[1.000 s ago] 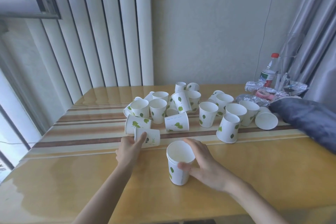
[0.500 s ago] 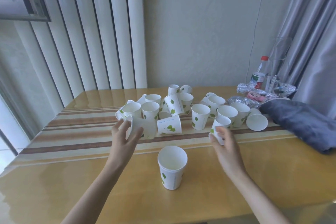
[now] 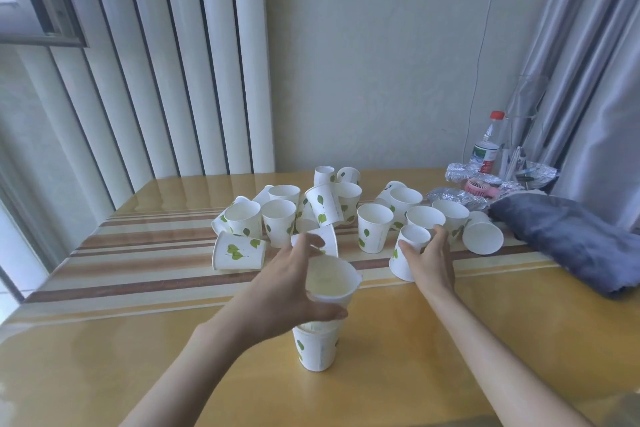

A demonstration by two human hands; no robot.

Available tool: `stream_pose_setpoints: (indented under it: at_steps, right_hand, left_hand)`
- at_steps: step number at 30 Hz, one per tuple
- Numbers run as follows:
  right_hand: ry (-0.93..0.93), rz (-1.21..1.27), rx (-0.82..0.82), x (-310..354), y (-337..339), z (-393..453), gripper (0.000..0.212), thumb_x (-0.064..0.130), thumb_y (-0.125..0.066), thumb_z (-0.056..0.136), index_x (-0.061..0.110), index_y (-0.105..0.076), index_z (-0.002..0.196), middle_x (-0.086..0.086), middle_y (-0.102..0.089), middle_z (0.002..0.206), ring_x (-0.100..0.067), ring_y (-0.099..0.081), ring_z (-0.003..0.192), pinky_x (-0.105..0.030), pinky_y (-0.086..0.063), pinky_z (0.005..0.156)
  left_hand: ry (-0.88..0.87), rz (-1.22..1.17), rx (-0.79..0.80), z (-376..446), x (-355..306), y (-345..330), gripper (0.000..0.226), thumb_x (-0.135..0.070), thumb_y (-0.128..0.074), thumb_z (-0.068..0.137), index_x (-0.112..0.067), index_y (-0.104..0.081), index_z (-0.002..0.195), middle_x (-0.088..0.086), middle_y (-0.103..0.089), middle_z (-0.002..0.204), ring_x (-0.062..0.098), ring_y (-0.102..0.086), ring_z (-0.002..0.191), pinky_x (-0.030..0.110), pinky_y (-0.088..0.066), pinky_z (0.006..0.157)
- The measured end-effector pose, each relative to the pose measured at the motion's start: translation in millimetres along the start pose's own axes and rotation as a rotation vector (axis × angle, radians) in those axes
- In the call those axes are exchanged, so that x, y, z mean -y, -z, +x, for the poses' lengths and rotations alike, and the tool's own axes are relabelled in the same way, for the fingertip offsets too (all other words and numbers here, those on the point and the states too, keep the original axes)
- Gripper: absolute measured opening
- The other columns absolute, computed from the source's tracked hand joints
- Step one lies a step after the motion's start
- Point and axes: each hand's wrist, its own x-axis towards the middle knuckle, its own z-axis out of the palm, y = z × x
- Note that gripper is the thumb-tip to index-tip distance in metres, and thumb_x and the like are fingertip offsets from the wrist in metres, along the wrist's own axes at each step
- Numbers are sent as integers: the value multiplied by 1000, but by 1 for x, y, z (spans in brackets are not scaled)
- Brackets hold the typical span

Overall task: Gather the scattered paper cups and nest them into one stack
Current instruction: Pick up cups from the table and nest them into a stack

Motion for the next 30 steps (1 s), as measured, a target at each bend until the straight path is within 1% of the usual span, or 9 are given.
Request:
stream_pose_setpoints:
  at_steps: [6,12,14,16,17,19,22,25,30]
  right_hand:
    - [69,3,11,4,7,-17,70,29,-60,84,15,-25,143,-15,-42,138,-33,-43,124,-37,-38,86]
    - [71,366,44,20,22,-51,54,29,-65,76,13,-41,122,-6,-50,126,-23,-51,112,-30,-45,86]
    - [-67,609,187,28,26,-61,50,21,-69,75,14,-40,115,-6,-54,119,-20,-54,106,-26,-46,84]
    - [-155,896,396,33,30,-69,48,14,-69,70,11,-44,112,-23,-57,123,-24,-56,105,-36,-43,102]
    - [-155,1001,504,37,32,-75,43,11,-68,72,13,-47,109,-31,-51,104,-25,-56,101,-39,-39,107]
    - [-115,1091,669,46,33,-90,33,12,-63,80,16,-49,110,-13,-63,115,-21,-61,102,-38,-37,106]
    - [-10,1014,778,55,29,-109,34,20,-62,80,9,-56,112,-13,-63,126,-22,-59,115,-39,-35,108]
    - [95,812,804,60,24,-118,44,21,-65,77,14,-57,120,-8,-66,124,-21,-58,119,-36,-38,104]
    - [198,573,811,58,24,-124,53,35,-70,66,25,-59,116,3,-63,122,-9,-52,122,-29,-37,97]
  left_hand:
    - [-3,-31,92,-10,17,-21,72,-46,-72,71,-32,-34,131,-40,-30,112,1,-31,120,8,-31,90]
    - [28,-47,147,-18,31,-37,104,-76,-60,53,-33,-26,142,-25,-29,133,2,-27,130,22,-25,108]
    - [45,-110,126,-21,34,-38,109,-78,-58,50,-33,-24,143,-25,-28,135,1,-27,132,20,-23,107]
    - [76,-219,75,-24,36,-36,109,-75,-63,51,-35,-22,144,-24,-28,139,-1,-27,132,20,-22,107]
    - [97,-279,32,-26,37,-35,107,-73,-67,53,-36,-24,144,-24,-31,140,-2,-29,131,21,-24,107]
    - [127,-411,-66,-27,36,-29,91,-67,-66,59,-35,-36,139,-22,-44,138,-3,-38,130,24,-31,107]
    - [113,-633,-155,-25,25,-16,45,-52,-63,76,-31,-60,116,-20,-69,113,-5,-58,112,11,-45,89]
    - [87,-773,-220,-20,12,-3,31,-37,-62,84,-13,-67,102,-9,-76,97,2,-68,94,9,-49,72]
    - [55,-730,-289,-18,14,3,51,-45,-72,70,-16,-63,111,0,-72,112,17,-64,110,42,-50,96]
